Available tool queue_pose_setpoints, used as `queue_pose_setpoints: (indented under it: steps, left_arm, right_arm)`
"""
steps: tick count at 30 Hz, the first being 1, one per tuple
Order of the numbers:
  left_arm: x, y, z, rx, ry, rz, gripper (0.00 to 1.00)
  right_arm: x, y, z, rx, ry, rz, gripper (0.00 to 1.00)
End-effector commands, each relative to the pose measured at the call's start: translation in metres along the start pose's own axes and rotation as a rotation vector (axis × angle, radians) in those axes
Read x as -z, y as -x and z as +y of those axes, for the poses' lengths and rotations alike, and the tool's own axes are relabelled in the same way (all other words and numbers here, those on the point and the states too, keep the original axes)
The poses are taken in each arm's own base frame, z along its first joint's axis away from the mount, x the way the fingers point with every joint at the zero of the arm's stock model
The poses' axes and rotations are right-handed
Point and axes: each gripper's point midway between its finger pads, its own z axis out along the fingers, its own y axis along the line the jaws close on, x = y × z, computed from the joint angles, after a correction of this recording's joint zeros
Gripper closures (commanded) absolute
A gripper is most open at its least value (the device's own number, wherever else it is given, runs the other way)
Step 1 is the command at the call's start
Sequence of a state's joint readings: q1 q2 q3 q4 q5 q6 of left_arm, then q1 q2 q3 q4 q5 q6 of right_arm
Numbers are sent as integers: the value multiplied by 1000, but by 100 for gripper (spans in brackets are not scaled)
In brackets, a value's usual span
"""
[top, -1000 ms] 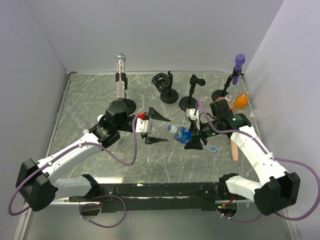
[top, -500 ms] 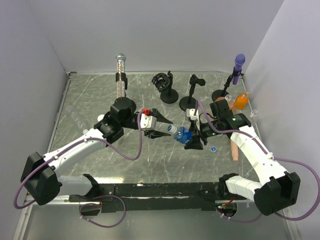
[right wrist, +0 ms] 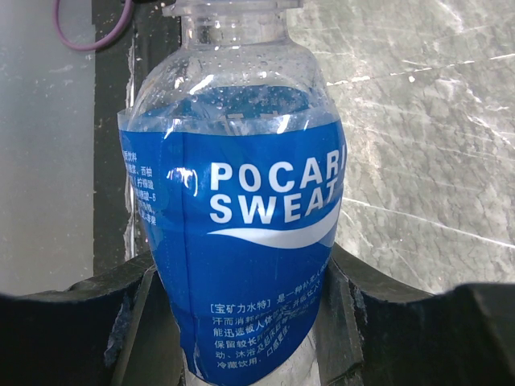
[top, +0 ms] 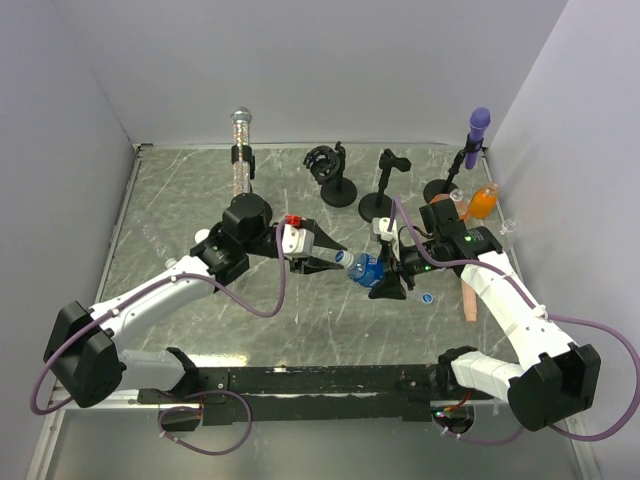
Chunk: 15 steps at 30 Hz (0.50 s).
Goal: Unscrew the bottle caps
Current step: Unscrew the bottle cap from the plastic bottle.
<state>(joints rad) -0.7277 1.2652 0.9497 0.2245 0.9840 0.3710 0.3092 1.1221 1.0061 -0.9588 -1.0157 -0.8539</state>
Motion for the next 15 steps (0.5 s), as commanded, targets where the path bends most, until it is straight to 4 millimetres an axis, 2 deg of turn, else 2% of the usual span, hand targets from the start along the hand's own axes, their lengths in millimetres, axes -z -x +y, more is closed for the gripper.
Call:
queue_pose_setpoints:
  steps: [1,5,8,10,13,15]
  left_arm:
    - [-3,24,4,-32,-27,-54,59]
    - [-2,25,3,35,-18,-42,67]
    - [0,27,2,147,15,-36,78]
    - [1,30,2,259,51,-37,88]
    - [2,34,9,524,154,-30,99]
    - [4,28,19,715,276,13,99]
  right_arm:
    - [0,11,5,43,24,-40,73]
    - [0,10,4,43,20,-36,73]
    - [0,9,4,40,21,-36,73]
    - [0,9,4,40,21,-36,73]
    - [-1,9,3,35,25,-33,73]
    - [-1,10,3,34,27,-33,73]
